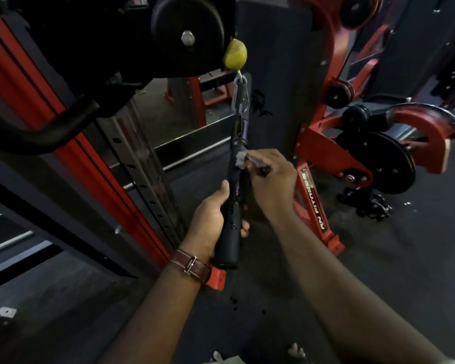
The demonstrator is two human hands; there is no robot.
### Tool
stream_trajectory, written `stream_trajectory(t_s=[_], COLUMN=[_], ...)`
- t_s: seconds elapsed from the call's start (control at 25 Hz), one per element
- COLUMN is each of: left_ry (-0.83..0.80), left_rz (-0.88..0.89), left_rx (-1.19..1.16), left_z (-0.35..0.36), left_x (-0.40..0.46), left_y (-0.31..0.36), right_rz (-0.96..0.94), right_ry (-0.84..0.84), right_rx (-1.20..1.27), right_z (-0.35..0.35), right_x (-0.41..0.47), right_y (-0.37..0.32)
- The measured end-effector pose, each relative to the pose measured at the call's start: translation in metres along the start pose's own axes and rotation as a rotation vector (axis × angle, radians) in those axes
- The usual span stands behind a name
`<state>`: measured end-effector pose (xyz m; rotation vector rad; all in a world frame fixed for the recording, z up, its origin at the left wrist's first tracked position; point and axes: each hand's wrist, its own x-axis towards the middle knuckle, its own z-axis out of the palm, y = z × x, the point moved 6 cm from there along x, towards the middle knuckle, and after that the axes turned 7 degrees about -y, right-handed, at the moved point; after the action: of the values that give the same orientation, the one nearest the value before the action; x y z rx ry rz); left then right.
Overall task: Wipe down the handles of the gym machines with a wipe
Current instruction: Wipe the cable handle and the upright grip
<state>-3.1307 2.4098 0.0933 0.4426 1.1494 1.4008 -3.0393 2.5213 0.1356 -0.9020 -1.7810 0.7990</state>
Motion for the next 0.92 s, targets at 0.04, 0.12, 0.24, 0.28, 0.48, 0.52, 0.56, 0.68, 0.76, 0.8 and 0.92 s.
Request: stream_trajectory(t_s=[0.04,0.12,0.24,0.28,0.48,0.52,0.56,0.68,0.76,0.8,0.92], left_ry=[0.002,0.007,0.008,-0.001,0.023,0.041,0.051,0.038,0.035,0.053,0.133], left_rz=[-0.005,-0.021,-0.044,-0.048,-0.058,-0.049,-0.043,-0.050,-0.059,-0.052,-0.011], left_rx=[-0.005,-0.029,-0.033,-0.033,-0.033,-0.019,-0.009,-0.027,-0.043,-0.034,0.041], left_z=[-0.001,-0.002,-0.002,-0.001,0.003,0.002,0.000,0.003,0.009,0.009,0.004], left_x=[0.001,0.003,0.004,0.004,0.004,0.003,0.002,0.002,0.001,0.001,-0.001], left_y=[0.000,0.001,0.001,0.001,0.000,0.000,-0.001,-0.003,-0.001,0.001,0.004], right_rz=[0.070,0.064,-0.194,-0.229,-0.163,-0.241,-0.294,-0.258,-0.123,-0.124,-0.313], right_ry=[-0.013,-0.060,-0.160,-0.154,-0.149,-0.188,-0.247,-0.184,-0.152,-0.171,-0.343], right_rx=[0.038,0.083,0.028,0.005,0.012,0.020,0.053,0.052,0.030,0.043,0.074], right_z=[0.002,0.003,-0.001,-0.002,0.006,0.004,0.001,0.001,0.007,0.007,0.000], right_x=[0.012,0.009,-0.020,-0.010,0.034,0.016,-0.003,0.014,0.040,0.038,-0.005], right_y=[0.009,0.015,-0.004,-0.008,0.000,-0.002,-0.005,0.001,0.002,-0.001,-0.017])
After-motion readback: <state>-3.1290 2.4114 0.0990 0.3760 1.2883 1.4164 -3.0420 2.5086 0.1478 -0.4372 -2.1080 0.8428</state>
